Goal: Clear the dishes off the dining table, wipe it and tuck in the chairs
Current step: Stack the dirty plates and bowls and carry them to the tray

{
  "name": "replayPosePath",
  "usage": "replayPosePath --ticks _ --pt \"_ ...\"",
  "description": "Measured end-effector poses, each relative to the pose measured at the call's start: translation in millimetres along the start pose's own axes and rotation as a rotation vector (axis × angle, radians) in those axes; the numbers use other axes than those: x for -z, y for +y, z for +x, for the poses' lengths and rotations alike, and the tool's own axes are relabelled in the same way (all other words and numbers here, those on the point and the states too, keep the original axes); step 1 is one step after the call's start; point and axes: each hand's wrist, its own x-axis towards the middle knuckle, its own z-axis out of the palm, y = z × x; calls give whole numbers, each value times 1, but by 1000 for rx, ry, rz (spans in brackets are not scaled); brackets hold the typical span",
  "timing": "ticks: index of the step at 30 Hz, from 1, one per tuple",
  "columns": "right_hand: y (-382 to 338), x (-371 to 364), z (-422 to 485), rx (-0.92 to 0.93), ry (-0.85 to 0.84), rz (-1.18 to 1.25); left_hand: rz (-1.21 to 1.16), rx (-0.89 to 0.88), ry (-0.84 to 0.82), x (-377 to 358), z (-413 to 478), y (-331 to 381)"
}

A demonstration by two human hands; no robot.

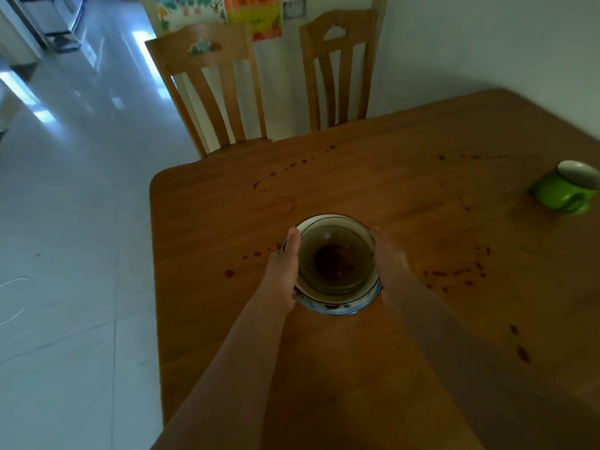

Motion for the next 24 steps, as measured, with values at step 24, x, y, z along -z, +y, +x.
replayPosePath --ticks 24 --pt "176 73 -217 -31 491 535 532 -85 -476 27 -185 -105"
